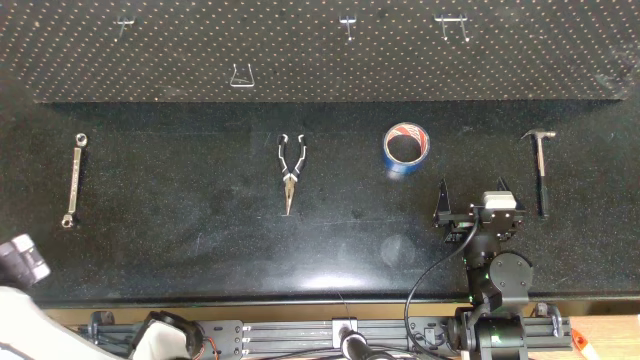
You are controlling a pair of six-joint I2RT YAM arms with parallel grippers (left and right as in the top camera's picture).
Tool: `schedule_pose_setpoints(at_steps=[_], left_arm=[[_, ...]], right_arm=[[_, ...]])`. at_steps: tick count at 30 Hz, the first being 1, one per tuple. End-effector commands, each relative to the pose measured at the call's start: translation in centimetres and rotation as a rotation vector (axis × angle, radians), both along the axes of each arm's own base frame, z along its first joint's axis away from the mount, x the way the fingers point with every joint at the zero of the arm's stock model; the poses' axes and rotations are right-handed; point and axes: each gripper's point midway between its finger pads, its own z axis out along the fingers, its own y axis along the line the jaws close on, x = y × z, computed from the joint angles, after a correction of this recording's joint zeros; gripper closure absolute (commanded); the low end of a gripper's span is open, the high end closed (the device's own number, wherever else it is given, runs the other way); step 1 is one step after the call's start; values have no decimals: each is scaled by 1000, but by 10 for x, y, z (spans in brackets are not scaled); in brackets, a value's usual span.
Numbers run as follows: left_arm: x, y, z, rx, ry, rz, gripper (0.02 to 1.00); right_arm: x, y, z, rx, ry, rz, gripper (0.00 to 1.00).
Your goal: Place Tools Onto Pegboard
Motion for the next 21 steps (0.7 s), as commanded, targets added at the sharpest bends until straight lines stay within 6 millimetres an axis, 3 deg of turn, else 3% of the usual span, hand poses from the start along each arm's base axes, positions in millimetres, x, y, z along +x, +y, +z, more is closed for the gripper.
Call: schedule_pose_setpoints(at_steps=[1,5,9,17,21], left_arm=[[9,6,-28,-128,22,-115,25],[37,-2,-49,-240,-51,-281,25],[62,-7,-56,-294,-161,-393,23],[97,7,-62,-264,-283,-558,23],[106,21,-82,-263,-283,-587,23]], right_arm=[[0,1,-2,-13,7,6,38],[0,1,-2,-13,6,6,38],[0,1,-2,-13,7,6,38],[0,1,-2,-13,6,6,38],[0,1,-2,-13,7,6,38]])
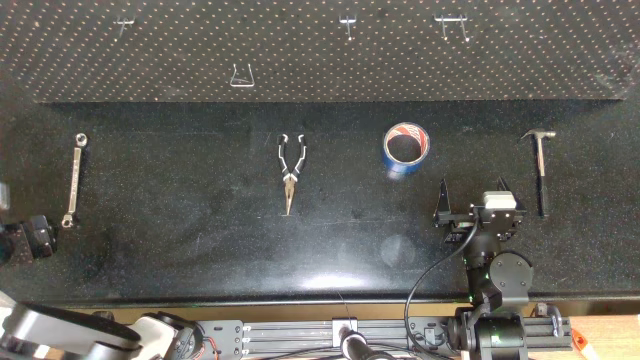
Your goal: Place Tools Onto Pegboard
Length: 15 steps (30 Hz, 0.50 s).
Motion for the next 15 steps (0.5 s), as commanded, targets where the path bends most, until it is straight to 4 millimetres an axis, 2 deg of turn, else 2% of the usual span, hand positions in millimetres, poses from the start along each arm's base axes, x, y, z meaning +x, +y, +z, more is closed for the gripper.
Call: schedule_pose_setpoints(at_steps=[1,5,9,15], left_arm=[[18,13,-16,-9,-53,-69,23],[37,7,-32,-28,-43,-127,23],[69,-8,-46,-24,-38,-228,23],[107,-17,-61,-13,-63,-269,23]], right_arm=[[0,1,-2,-13,7,6,38],[0,1,-2,-13,7,6,38],[0,1,-2,-13,7,6,38],[0,1,-2,-13,7,6,38]])
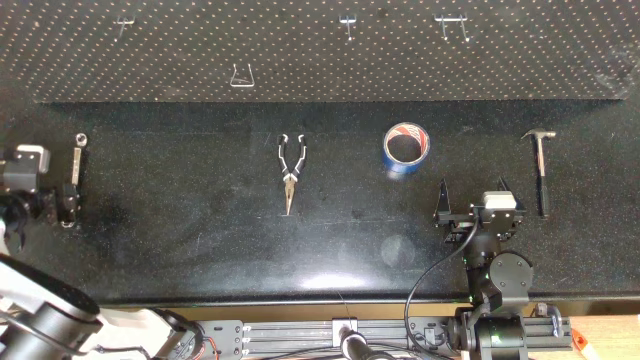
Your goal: Place Tools Onto Pegboard
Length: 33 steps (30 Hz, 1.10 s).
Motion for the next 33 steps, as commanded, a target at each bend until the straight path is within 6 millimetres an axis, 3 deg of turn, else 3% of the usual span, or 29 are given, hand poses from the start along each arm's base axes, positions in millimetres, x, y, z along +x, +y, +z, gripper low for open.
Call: schedule_pose_setpoints(at_steps=[1,7,14,33], left_arm=[[25,-6,-8,-5,-21,-27,23],[46,8,-17,-26,-56,115,23],[44,6,-33,-68,-25,143,23],[32,5,-44,-68,44,160,23]], right_arm=[[0,1,-2,-13,6,6,38],[0,1,-2,-13,6,6,38],[0,1,-2,-13,6,6,38],[0,1,-2,-13,7,6,38]])
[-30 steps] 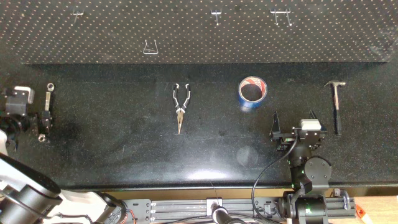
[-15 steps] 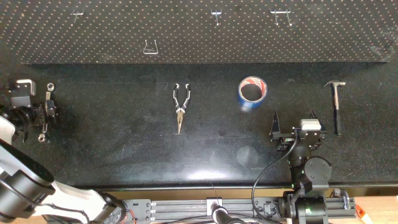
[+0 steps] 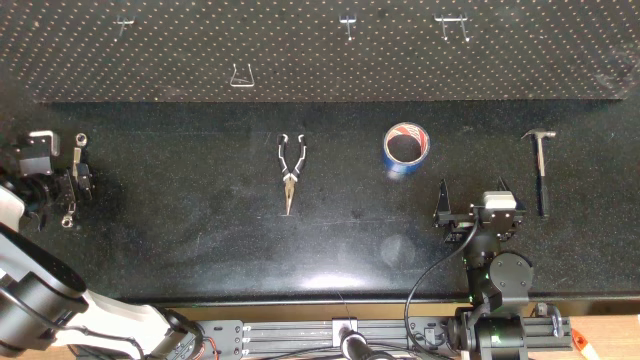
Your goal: Place Tools Onto Pegboard
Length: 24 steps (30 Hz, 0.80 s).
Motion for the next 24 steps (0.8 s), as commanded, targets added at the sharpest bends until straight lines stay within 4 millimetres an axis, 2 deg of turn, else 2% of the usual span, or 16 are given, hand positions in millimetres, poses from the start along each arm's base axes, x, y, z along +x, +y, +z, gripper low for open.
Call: schedule_pose_setpoints(at_steps=[1,16,22,23,24], left_arm=[[-4,5,-8,0,37,26,23],[-16,3,-14,45,101,-56,25],[-17,3,-14,44,106,-56,373],[-17,3,-14,43,107,-56,393],[-17,2,-14,41,108,-56,461]], right_arm=[[0,1,-2,-13,7,6,36],[0,1,-2,-13,7,6,38],[0,1,-2,-13,7,6,38],[0,1,-2,-13,7,6,38],[0,1,-2,-13,7,6,38]])
